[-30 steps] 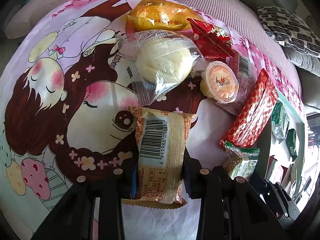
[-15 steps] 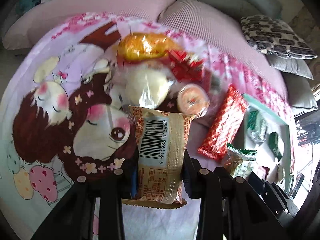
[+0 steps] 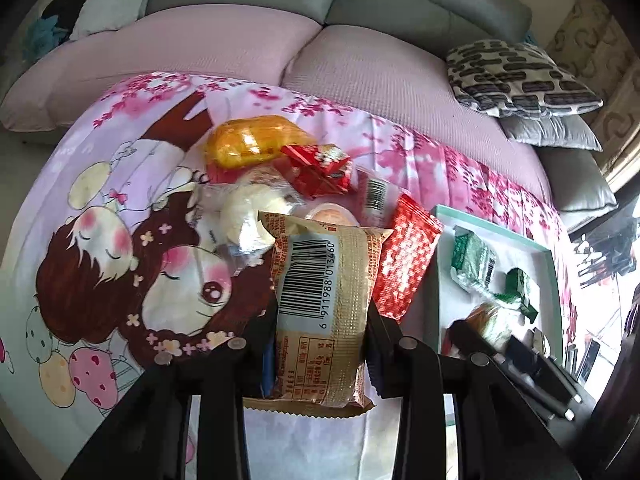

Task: Organize snacks
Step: 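Carry both packets over the tray and open the left gripper to drop the bread packet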

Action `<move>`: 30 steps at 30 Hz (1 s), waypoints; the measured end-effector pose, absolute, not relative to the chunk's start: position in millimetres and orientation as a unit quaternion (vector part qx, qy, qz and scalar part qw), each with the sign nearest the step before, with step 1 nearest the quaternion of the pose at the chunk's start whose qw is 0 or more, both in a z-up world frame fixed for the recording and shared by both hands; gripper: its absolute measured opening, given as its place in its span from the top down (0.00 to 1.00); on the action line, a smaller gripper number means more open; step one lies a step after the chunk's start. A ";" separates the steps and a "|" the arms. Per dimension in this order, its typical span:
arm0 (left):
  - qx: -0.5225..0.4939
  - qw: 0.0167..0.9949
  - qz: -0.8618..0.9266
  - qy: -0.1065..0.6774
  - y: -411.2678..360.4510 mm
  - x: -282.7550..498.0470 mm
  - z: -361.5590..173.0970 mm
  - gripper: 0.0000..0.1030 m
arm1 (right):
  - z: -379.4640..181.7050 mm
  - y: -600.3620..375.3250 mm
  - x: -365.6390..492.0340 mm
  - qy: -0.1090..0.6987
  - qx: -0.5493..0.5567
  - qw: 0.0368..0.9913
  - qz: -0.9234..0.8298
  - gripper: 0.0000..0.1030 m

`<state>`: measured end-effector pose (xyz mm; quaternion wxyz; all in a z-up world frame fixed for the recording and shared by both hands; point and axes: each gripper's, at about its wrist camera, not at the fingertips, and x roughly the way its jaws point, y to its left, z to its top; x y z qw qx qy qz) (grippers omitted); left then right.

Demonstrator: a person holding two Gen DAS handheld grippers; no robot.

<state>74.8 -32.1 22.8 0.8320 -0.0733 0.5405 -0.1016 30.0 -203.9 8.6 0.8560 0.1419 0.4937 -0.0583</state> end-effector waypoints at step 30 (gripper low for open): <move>0.047 0.778 -0.247 0.576 -247.4 101.1 -5.3 0.64 | -15.1 -377.3 1.3 0.462 0.204 0.819 -0.273 0.48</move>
